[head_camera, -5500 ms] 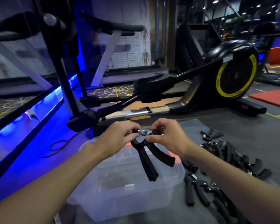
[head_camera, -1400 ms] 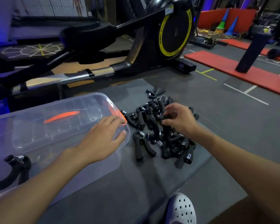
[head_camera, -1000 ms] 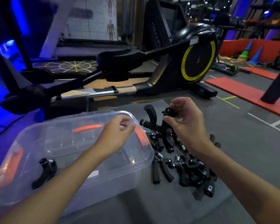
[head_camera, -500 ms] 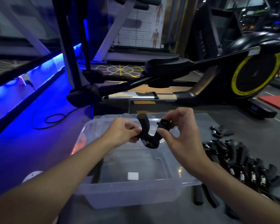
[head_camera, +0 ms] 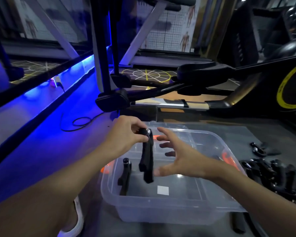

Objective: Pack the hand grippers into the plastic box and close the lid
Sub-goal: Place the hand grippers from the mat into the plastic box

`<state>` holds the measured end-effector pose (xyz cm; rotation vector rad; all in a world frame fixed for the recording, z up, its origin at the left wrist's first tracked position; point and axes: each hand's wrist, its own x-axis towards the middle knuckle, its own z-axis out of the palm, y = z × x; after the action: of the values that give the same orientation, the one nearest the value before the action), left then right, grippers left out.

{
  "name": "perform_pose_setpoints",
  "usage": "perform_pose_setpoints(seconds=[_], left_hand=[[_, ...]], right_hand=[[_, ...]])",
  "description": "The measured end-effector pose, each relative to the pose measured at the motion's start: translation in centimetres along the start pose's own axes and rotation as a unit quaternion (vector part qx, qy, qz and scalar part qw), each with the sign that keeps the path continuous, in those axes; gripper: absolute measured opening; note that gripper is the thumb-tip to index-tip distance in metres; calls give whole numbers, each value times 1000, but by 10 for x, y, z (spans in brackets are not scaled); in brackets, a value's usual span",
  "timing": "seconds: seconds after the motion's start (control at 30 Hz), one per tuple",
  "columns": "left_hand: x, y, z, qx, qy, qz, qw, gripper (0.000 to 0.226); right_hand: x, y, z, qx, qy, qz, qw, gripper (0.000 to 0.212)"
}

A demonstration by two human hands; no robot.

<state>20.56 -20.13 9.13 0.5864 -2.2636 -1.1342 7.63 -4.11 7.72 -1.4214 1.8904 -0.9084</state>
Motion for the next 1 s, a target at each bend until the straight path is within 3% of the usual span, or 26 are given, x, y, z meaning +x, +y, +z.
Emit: perform_pose_setpoints(seconds=[0.37,0.57,0.73,0.9,1.0], left_hand=[[3,-18,-12,5,21,-9,1000,27],[3,-44,-15,83,-56,21,995,19],[-6,-69,-32,323,-90,55,940,42],[-20,-84,-33,426,-161,18,890,63],[-25,-92,-34,426,-182,-14,886,74]], right_hand=[[34,-7,23,-14,-22,-32,999,102],[46,7,35,-33,-28,6,999,94],[64,41,47,-5,-59,76,995,98],[86,66,68,9,-107,126,986,96],[99,79,79,11,-119,145,982,94]])
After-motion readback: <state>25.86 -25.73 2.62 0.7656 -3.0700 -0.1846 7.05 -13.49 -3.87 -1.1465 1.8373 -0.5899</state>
